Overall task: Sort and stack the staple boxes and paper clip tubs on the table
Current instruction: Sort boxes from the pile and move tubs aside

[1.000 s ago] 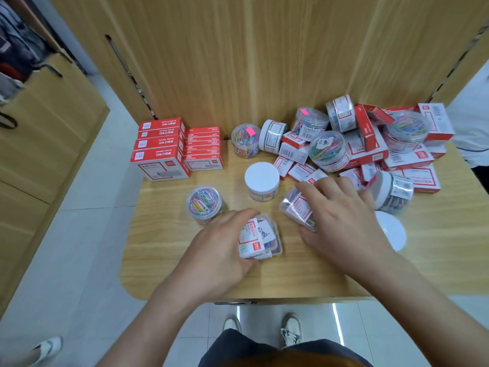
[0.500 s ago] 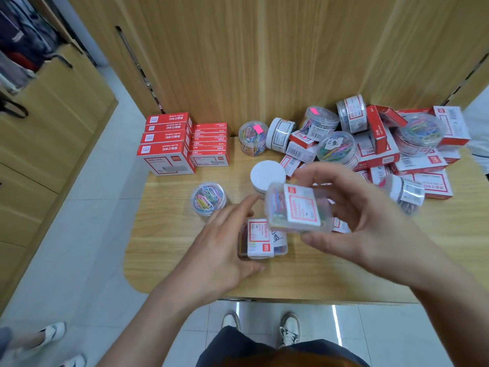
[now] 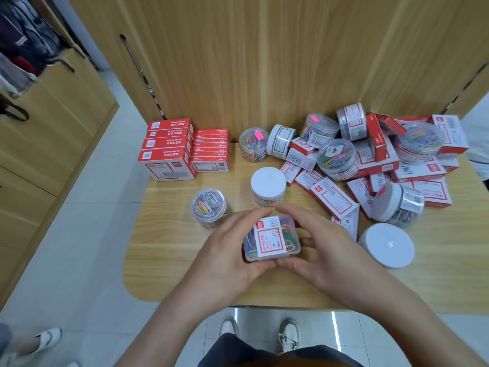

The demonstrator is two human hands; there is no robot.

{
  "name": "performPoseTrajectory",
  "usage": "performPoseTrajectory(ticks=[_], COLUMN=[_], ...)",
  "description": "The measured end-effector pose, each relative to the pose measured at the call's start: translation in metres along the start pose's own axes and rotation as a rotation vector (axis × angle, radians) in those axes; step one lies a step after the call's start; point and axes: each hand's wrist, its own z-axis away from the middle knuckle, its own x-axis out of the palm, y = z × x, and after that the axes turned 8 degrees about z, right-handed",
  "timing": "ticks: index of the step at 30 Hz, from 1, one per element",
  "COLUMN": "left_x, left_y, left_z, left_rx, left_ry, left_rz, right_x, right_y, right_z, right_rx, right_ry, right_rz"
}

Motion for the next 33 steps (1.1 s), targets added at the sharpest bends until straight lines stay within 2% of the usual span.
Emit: performPoseTrajectory(ticks=[4, 6, 9, 10, 12, 13, 14, 16, 18, 20, 25, 27, 29, 31, 33], left_x=[0.006, 0.005, -0.004, -0.011, -0.032, -0.042, -0.05, -0.052, -0.041, -0.028, -0.029, -0.039, -0.045, -0.048, -0.048], left_y=[-0.002, -0.004, 0.001, 0.005, 0.018, 0.023, 0.026, 0.026, 0.019, 0.007, -0.003, -0.003, 0.001, 0.005, 0.007], left_z=[-0.02, -0.022, -0.017, -0.017, -0.023, -0.03, -0.04, -0.066, -0.091, -0.107, -0.108, -0.107, -0.112, -0.125, -0.142], left_rx=[0.043, 0.053, 0.062, 0.039, -0.01, 0.009, 0.038, 0.065, 0.054, 0.05, 0.084, 0.055, 0.028, 0.037, 0.079], left_ry=[-0.033, -0.065, -0.166, -0.199, -0.133, -0.047, 0.03, 0.046, -0.052, -0.173, -0.237, -0.321, -0.366, -0.238, -0.016], left_rz=[-0.027, -0.063, -0.096, -0.039, 0.177, 0.264, 0.252, 0.022, -0.261, -0.433, -0.549, -0.602, -0.548, -0.459, -0.592], right_x=[-0.011, -0.014, -0.029, -0.038, -0.056, -0.062, -0.066, -0.067, -0.06, -0.053, -0.048, -0.048, -0.047, -0.042, -0.036], right_y=[0.006, 0.005, 0.003, 0.001, 0.001, 0.004, 0.007, 0.01, 0.017, 0.022, 0.023, 0.021, 0.016, 0.013, 0.013], right_z=[-0.004, -0.004, -0.004, -0.005, -0.012, -0.018, -0.025, -0.041, -0.055, -0.065, -0.084, -0.093, -0.107, -0.125, -0.14], right_rx=[0.003, -0.005, -0.012, 0.006, 0.045, 0.042, 0.039, 0.037, -0.007, 0.014, 0.044, 0.018, -0.007, 0.003, 0.056], right_ry=[0.034, -0.007, -0.136, -0.127, 0.06, 0.186, 0.262, 0.276, 0.264, 0.264, 0.304, 0.342, 0.368, 0.371, 0.367], right_rz=[0.121, 0.126, 0.054, -0.006, -0.084, -0.022, 0.081, 0.288, 0.501, 0.66, 0.875, 0.899, 0.918, 0.96, 1.044])
